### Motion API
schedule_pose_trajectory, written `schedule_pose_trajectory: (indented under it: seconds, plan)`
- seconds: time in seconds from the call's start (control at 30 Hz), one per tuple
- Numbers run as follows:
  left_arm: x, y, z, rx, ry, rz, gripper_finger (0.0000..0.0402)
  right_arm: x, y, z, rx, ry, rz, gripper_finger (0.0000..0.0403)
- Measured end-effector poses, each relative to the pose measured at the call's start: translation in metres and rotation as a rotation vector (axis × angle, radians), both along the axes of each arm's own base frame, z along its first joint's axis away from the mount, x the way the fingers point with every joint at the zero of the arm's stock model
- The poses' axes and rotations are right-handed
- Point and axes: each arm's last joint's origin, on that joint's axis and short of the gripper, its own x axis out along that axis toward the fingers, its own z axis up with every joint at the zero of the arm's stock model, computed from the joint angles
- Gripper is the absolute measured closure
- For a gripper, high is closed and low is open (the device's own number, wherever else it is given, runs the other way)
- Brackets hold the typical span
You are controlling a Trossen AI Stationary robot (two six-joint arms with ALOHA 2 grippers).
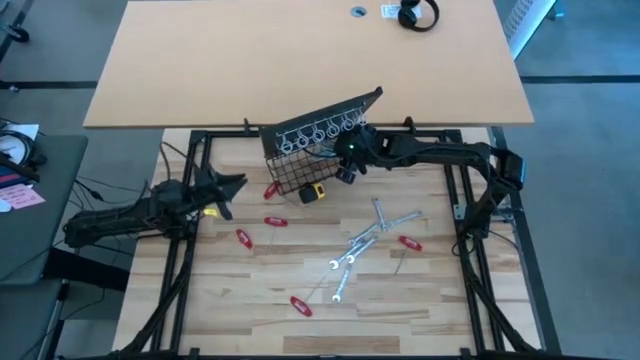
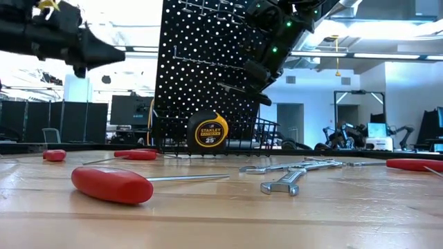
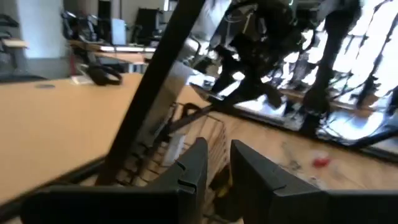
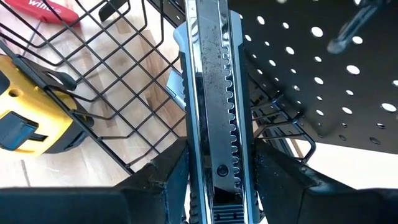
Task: Hang tools onto peg board
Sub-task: Put the cutter into the pegboard
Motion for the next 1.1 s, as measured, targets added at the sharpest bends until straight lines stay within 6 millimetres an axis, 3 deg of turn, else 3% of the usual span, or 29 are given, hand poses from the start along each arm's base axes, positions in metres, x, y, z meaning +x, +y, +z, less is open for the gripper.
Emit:
schedule_pose_trajectory:
  seconds: [0.2, 0.5, 0.6, 0.87, 1.1]
  plan:
    - [0.015, 0.006, 0.006, 0.142, 0.201, 0.024, 0.0323, 0.000, 0.000, 0.000, 0.002, -0.001, 0.002, 0.0235]
    - [0.046, 0.035, 0.032, 0.233, 0.378, 0.145, 0.0167, 0.000, 0.000, 0.000, 0.002, -0.001, 0.002, 0.0235]
    - [0.055, 0.046, 0.033, 0.231, 0.424, 0.169, 0.0138, 0.000, 0.000, 0.000, 0.002, -0.001, 0.002, 0.0235]
    - [0.076, 0.069, 0.027, 0.302, 0.465, 0.219, 0.0143, 0.000, 0.000, 0.000, 0.002, -0.001, 0.002, 0.0235]
    - [0.079, 0.075, 0.026, 0.308, 0.429, 0.162, 0.0202, 0.000, 0.000, 0.000, 0.003, 0.000, 0.002, 0.0235]
